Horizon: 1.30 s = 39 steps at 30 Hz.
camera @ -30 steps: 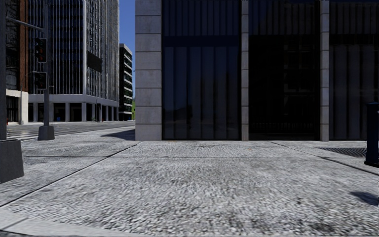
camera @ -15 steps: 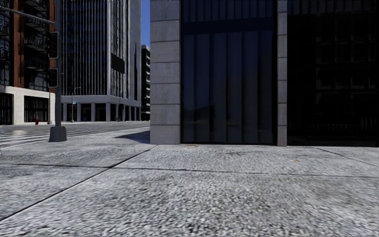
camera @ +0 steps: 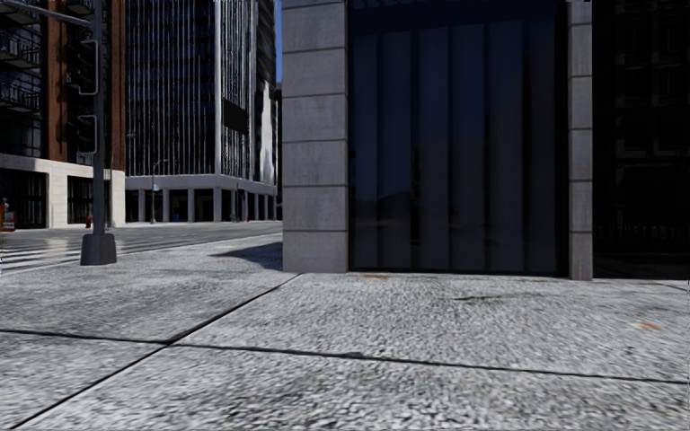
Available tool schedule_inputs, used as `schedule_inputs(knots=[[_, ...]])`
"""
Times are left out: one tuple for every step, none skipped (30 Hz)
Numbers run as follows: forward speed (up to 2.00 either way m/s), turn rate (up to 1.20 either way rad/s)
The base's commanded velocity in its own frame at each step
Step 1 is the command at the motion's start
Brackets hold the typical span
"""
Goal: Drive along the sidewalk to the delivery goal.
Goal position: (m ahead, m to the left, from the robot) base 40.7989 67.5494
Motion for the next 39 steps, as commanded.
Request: schedule_inputs(knots=[[1.65,0.53],[1.62,0.53],[1.61,0.53],[1.61,0.53],[1.61,0.53],[1.61,0.53],[1.61,0.53],[1.61,0.53],[1.61,0.53],[1.61,0.53],[1.62,0.53],[1.64,0.53],[1.67,0.53],[1.71,0.53],[1.71,0.53],[1.74,0.53],[1.77,0.53],[1.79,0.53],[1.82,0.53],[1.82,0.53],[1.89,0.53],[1.92,0.5],[1.94,0.46],[1.96,0.44],[1.96,0.44],[1.97,0.42],[1.99,0.42],[2.0,0.41],[2.0,0.41],[2.0,0.39],[2.0,0.35],[2.0,0.31],[2.0,0.31],[2.0,0.22],[2.0,0.19],[2.0,0.19],[2.0,0.18],[2.0,0.14],[2.0,0.0]])
